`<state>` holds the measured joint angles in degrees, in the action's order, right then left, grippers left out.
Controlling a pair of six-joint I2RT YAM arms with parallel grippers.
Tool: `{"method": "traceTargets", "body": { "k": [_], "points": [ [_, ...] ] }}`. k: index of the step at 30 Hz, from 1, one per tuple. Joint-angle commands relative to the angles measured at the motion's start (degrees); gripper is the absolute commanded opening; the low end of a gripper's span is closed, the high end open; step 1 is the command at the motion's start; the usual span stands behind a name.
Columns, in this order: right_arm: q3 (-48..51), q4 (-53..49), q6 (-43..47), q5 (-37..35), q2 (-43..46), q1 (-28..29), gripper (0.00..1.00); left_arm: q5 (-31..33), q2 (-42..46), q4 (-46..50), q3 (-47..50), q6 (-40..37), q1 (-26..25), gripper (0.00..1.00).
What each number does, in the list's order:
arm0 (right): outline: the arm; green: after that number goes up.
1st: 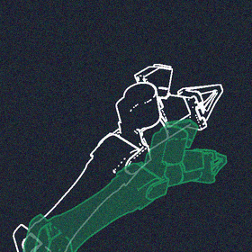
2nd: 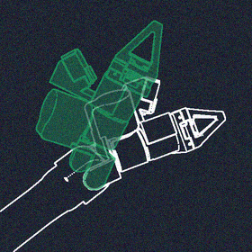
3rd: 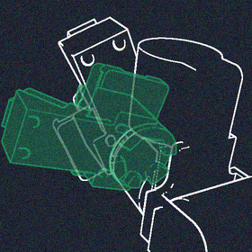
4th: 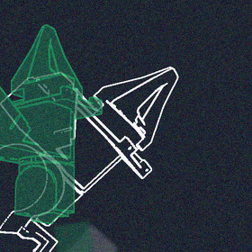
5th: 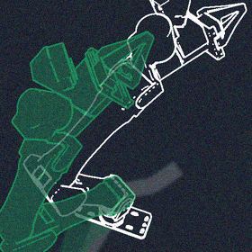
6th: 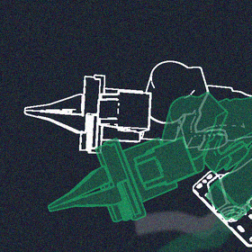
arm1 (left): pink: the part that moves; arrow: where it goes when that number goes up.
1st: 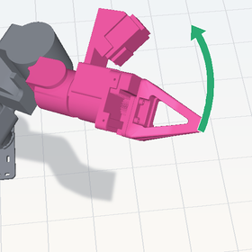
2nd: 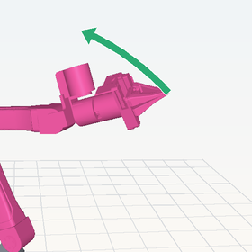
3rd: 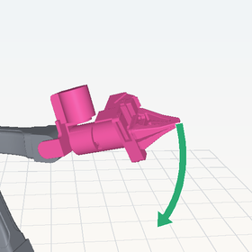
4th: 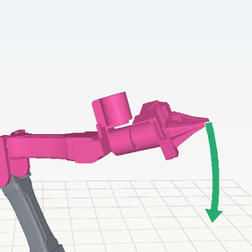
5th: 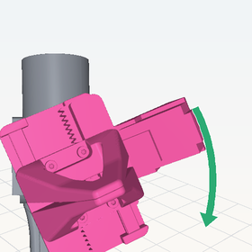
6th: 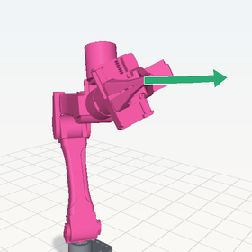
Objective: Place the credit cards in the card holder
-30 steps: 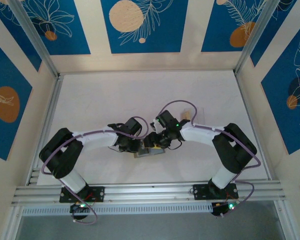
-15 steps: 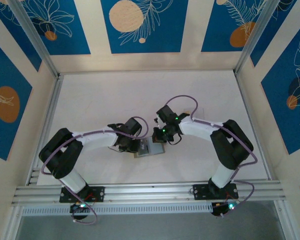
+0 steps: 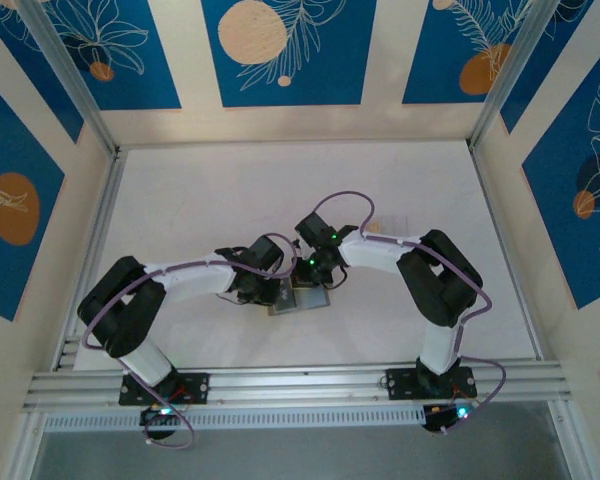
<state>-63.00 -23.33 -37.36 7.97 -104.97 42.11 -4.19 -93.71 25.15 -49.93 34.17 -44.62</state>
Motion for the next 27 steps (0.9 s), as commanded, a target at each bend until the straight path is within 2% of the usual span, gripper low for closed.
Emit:
{"method": "traceTargets", "body": {
  "k": [1,3,7,12,20,27],
  "points": [
    [0.7,1.7,-1.0,4.9,0.9,0.6,0.00,-1.0,-4.6,-3.3,2.6,0.2,-0.2,0.09],
    [0.8,-1.3,-0.1,1.3,2.3,-0.5,0.00,-1.0,-4.6,-3.4,2.6,0.3,-0.2,0.09],
    [-0.8,-9.0,2.6,-10.7,4.9,-1.7,0.00,-0.7,-4.6,-3.6,3.1,0.4,-0.2,0.09],
    [-1.8,-12.4,3.8,-15.3,2.6,-2.7,0.00,-0.7,-4.4,-3.7,3.4,0.5,-0.2,0.09],
    [-3.0,-11.2,3.6,-14.0,-3.0,-0.8,0.00,-0.7,-4.6,-3.5,3.2,0.5,-0.2,0.09],
    [-1.8,-6.8,3.7,-0.3,-2.2,-0.3,0.00,-0.5,-4.9,-3.2,2.7,0.3,-0.2,0.09]
  ]
}}
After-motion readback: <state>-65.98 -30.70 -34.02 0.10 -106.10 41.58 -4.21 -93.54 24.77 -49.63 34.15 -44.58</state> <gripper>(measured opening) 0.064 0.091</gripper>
